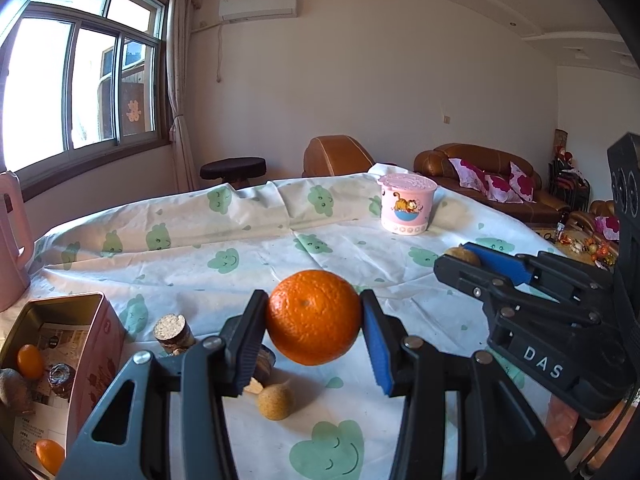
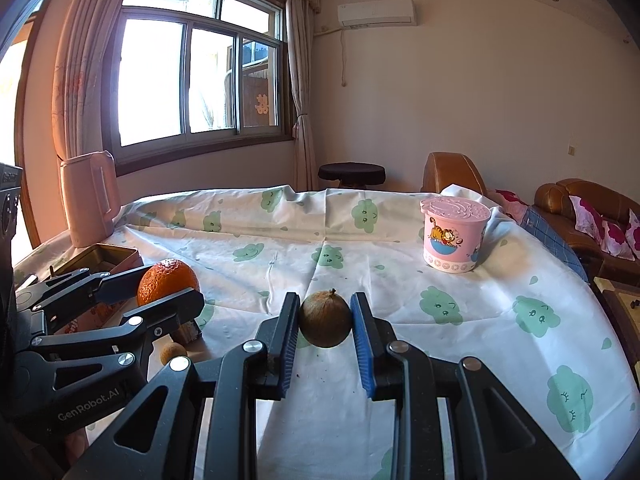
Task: Organize fruits
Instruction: 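Carry the brown fruit in the right tool and orange in the left tool over the tin box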
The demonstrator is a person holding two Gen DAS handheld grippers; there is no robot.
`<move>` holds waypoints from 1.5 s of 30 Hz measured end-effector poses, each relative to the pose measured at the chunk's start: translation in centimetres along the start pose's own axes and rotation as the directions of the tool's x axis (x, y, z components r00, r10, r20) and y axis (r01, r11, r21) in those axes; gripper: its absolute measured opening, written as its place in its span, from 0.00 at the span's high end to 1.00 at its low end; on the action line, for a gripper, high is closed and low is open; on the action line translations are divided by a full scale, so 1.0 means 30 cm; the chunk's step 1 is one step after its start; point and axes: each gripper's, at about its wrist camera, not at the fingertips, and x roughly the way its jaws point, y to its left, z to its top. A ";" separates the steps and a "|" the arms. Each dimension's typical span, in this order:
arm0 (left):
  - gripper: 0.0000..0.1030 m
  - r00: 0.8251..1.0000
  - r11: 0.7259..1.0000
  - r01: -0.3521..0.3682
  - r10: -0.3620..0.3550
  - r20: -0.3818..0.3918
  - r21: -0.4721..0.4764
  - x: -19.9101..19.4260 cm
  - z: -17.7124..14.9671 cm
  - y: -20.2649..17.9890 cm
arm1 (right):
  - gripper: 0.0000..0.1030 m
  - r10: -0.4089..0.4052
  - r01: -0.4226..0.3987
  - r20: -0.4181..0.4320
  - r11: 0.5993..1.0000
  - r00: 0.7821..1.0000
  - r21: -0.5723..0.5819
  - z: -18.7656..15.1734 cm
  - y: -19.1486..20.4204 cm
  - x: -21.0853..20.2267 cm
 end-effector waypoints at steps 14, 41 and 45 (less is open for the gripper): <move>0.53 0.999 1.000 -0.026 0.026 0.039 -0.002 -0.033 -0.003 0.006 | 0.73 -0.013 0.013 0.012 1.000 1.000 -0.013 0.000 0.009 -0.005; 0.53 0.967 0.964 -0.245 0.251 0.046 -0.101 -0.240 -0.074 0.353 | 0.73 0.216 -0.217 -0.022 0.969 0.976 -0.121 0.058 0.386 0.051; 0.53 0.959 0.954 -0.274 0.280 0.040 -0.124 -0.261 -0.085 0.409 | 0.73 0.239 -0.240 -0.024 0.960 0.971 -0.144 0.072 0.441 0.059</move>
